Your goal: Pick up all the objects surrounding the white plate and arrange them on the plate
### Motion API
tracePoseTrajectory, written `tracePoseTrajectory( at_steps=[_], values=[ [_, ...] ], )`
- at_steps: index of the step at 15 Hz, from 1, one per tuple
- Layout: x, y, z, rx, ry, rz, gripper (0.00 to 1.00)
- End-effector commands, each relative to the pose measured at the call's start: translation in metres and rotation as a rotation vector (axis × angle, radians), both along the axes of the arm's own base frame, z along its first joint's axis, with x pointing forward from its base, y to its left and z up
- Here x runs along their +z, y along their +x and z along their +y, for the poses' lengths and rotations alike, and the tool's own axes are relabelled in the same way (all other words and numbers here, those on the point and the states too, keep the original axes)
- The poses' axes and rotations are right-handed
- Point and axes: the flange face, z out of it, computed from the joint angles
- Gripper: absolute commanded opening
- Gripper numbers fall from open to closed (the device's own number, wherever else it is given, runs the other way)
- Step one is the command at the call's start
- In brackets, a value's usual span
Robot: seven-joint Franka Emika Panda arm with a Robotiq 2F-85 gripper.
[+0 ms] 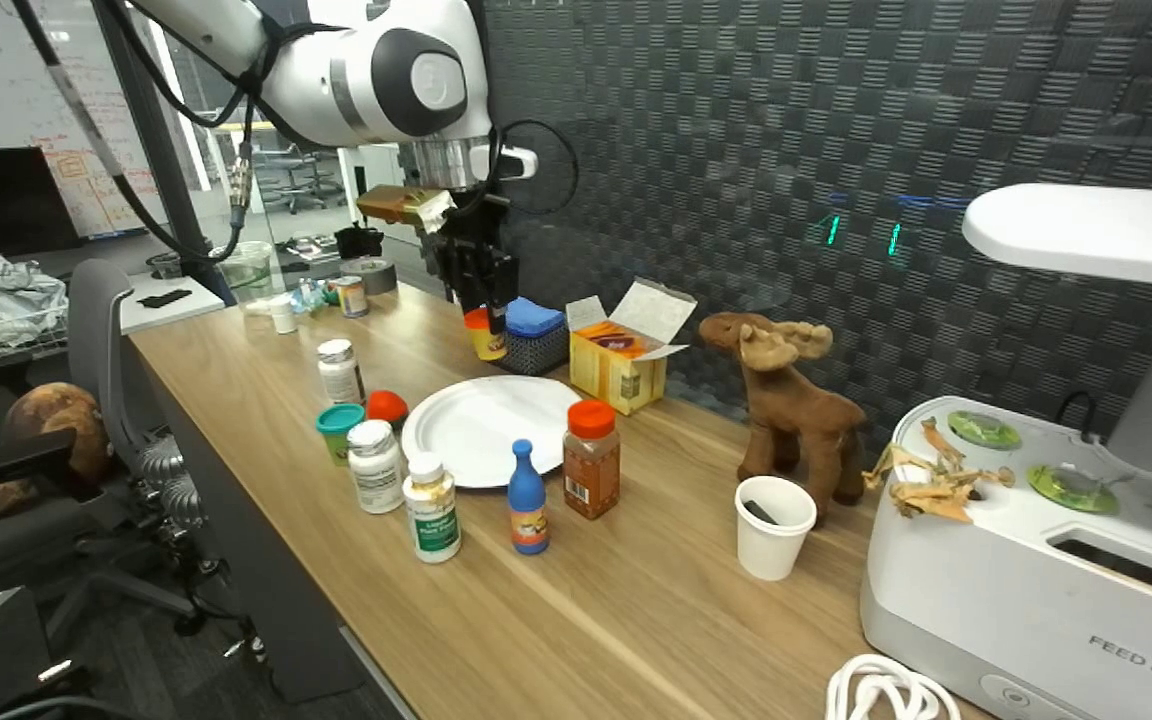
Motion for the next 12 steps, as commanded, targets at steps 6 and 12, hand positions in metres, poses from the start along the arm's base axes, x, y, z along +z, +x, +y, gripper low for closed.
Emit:
tracePoseTrajectory(
  at_steps=[6, 12],
  values=[
    [-0.030, 0.007, -0.064, -0.103, -0.045, 0.043, 0.29],
    [-0.047, 0.012, -0.079, -0.156, 0.019, 0.047, 0.29]
  ],
)
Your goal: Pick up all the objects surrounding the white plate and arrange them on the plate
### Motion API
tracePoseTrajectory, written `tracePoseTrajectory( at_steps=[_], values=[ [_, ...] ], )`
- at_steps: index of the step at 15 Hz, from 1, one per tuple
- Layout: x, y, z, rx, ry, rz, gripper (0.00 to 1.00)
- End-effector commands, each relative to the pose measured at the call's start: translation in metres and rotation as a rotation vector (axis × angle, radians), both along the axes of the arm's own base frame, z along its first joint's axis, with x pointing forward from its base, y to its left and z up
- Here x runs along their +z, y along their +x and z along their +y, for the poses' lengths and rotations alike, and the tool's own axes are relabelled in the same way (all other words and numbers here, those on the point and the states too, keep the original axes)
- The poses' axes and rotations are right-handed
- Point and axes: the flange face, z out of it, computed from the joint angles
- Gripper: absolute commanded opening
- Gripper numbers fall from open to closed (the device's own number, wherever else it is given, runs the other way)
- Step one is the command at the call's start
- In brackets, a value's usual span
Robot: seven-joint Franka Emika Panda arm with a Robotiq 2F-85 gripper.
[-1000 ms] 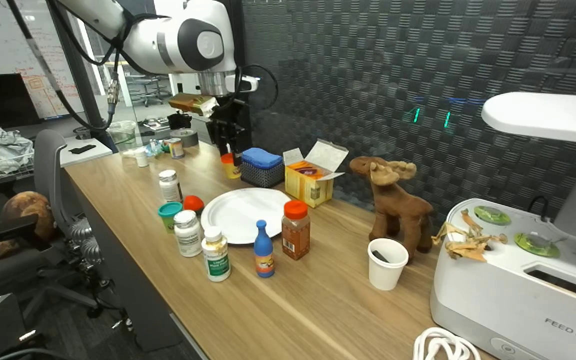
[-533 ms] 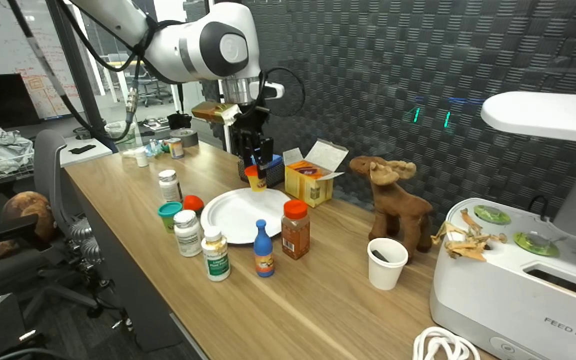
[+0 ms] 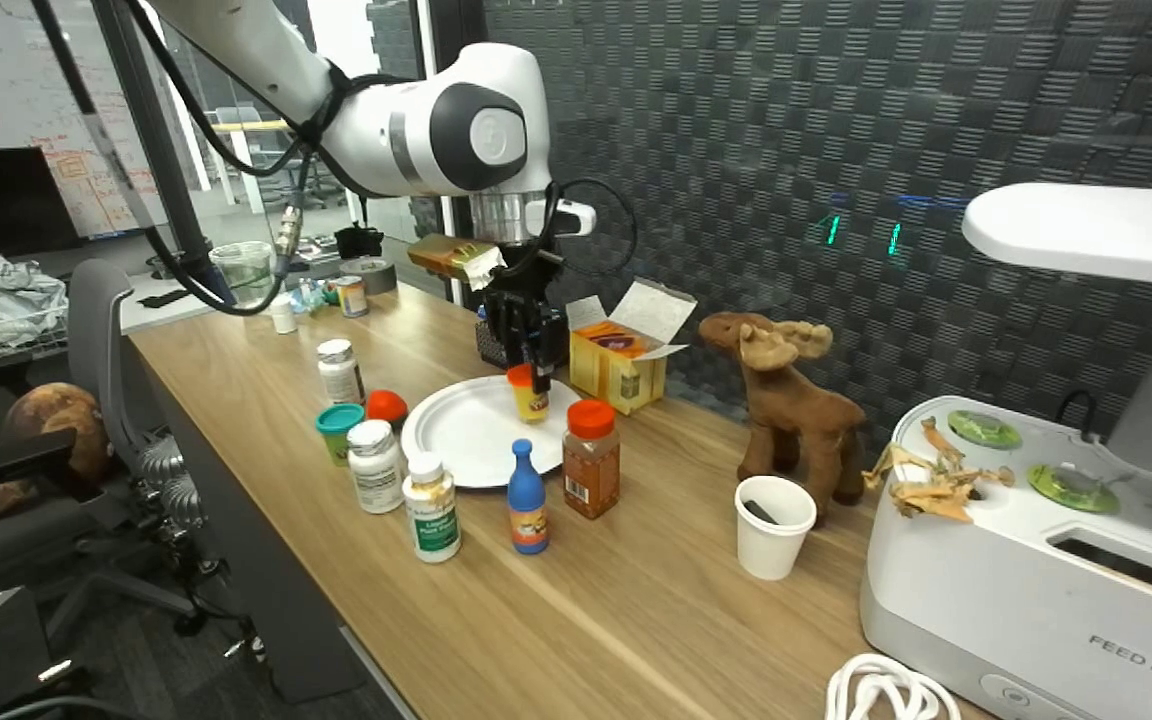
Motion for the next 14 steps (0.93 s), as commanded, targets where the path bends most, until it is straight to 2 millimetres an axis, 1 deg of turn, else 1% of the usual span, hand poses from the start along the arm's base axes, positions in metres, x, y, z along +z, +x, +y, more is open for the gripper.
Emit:
tracePoseTrajectory(
  at_steps=[1, 4, 5, 6, 9, 12, 14],
  values=[
    [-0.002, 0.005, -0.005, -0.046, 0.047, -0.017, 0.29],
    [-0.010, 0.003, -0.009, -0.057, 0.066, -0.002, 0.29],
    [-0.012, 0.003, -0.009, -0.054, 0.063, 0.001, 0.79],
    [-0.007, 0.003, -0.009, -0.056, 0.063, -0.007, 0.80],
    [0.009, 0.002, -0.005, -0.055, 0.052, -0.038, 0.99],
    [0.030, -0.004, 0.008, -0.049, 0.044, -0.061, 1.00],
    [0.047, -0.015, 0.025, -0.035, 0.044, -0.079, 1.00]
  ],
)
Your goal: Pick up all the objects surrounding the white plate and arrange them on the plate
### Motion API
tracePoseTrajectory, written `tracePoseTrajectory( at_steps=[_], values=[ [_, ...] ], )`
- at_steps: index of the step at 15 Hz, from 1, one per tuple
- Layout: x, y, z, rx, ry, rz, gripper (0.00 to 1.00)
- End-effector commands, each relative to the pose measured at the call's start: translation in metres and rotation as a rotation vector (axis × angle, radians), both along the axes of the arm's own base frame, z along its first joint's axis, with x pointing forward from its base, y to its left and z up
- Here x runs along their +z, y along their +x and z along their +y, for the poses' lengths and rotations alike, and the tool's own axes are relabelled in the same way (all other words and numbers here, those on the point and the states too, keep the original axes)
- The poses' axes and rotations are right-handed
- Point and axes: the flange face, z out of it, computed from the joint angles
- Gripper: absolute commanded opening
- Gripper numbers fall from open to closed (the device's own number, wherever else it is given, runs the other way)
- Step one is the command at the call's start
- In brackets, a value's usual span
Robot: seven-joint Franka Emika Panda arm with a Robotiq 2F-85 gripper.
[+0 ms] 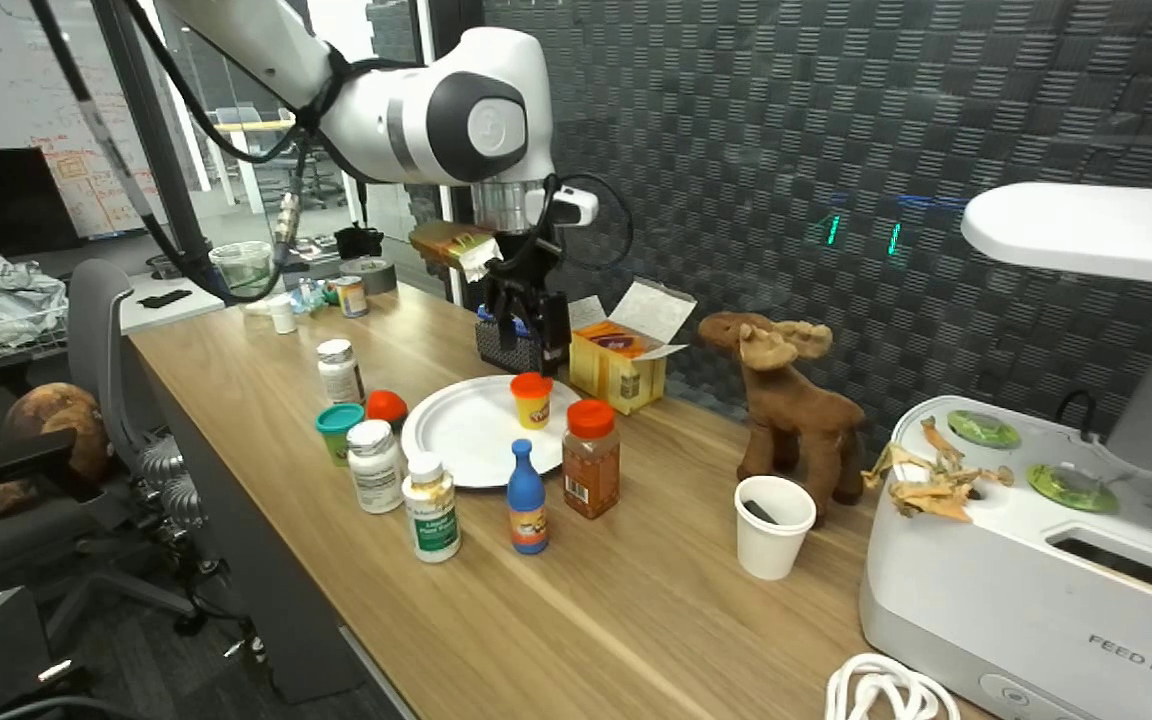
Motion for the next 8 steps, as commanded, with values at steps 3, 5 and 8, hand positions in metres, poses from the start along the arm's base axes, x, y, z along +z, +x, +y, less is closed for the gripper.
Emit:
tracePoseTrajectory(
  at_steps=[3, 5, 8],
  values=[
    [0.046, -0.038, 0.056, 0.067, 0.007, -0.045, 1.00],
    [0.051, -0.056, 0.085, 0.146, 0.017, -0.030, 1.00],
    [0.050, -0.086, 0.129, 0.282, 0.047, 0.006, 1.00]
  ],
)
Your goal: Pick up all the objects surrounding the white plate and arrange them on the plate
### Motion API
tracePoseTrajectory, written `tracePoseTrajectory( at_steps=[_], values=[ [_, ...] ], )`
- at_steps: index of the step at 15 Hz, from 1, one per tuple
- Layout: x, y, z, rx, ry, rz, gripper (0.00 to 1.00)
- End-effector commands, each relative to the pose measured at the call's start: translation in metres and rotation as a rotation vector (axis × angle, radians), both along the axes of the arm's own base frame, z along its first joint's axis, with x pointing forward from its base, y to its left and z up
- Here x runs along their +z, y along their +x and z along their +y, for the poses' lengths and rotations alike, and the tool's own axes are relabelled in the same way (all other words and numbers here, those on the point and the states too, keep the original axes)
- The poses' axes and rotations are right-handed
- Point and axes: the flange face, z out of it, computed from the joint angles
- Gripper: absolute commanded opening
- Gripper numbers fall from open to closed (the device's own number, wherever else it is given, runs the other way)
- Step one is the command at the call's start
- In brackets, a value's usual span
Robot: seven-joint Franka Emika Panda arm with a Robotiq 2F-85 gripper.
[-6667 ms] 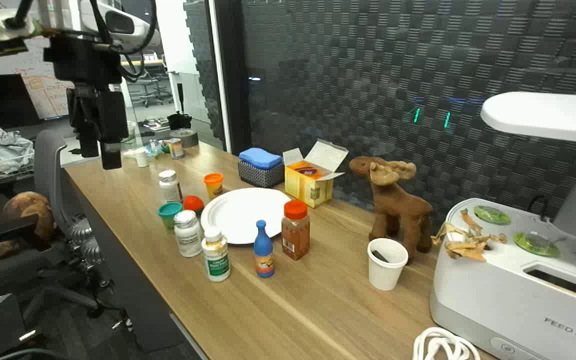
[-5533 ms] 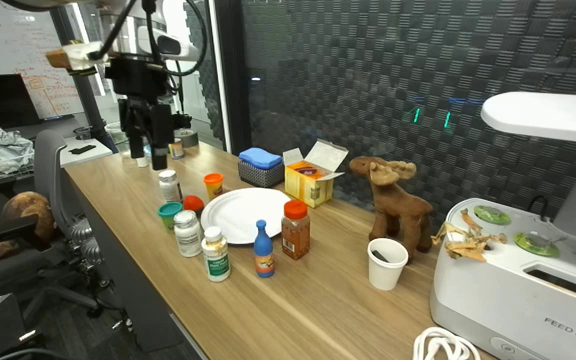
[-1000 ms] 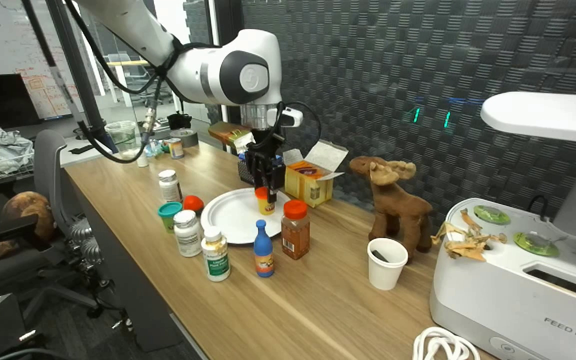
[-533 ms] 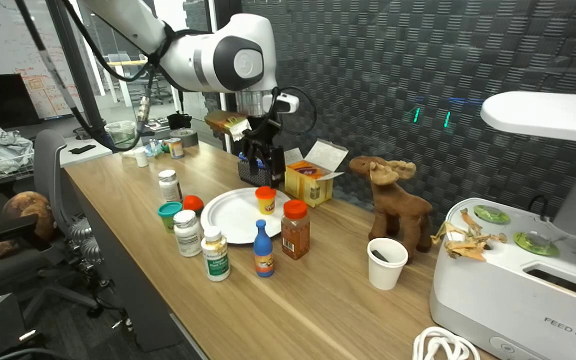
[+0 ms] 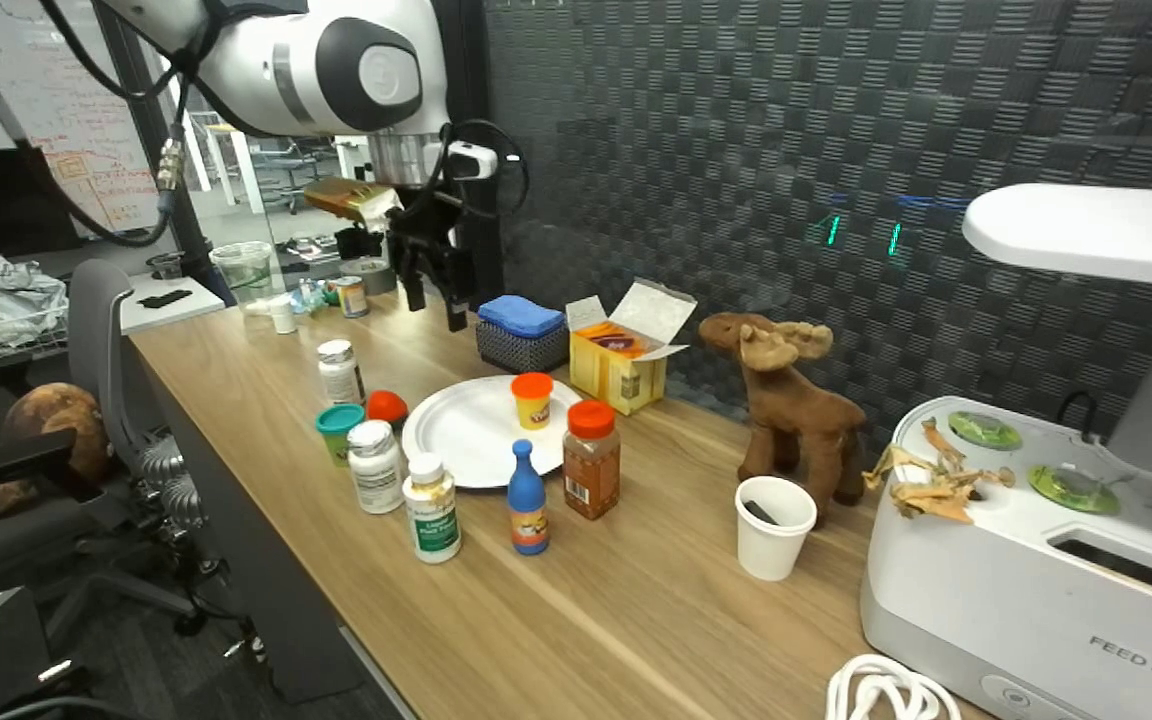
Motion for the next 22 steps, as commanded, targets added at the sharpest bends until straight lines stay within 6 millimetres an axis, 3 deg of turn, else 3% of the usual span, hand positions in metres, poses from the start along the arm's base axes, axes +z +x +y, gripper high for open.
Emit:
tracePoseTrajectory(
  at_steps=[1, 5, 10, 17, 22],
  values=[
    [0.010, -0.039, 0.042, 0.155, 0.021, 0.020, 1.00],
    [0.001, -0.069, 0.071, 0.277, 0.023, 0.068, 1.00],
    [-0.006, -0.091, 0.078, 0.365, 0.022, 0.126, 1.00],
    [-0.025, -0.102, 0.092, 0.537, 0.032, 0.149, 1.00],
    [-0.031, -0.097, 0.089, 0.565, 0.009, 0.113, 1.00]
  ],
)
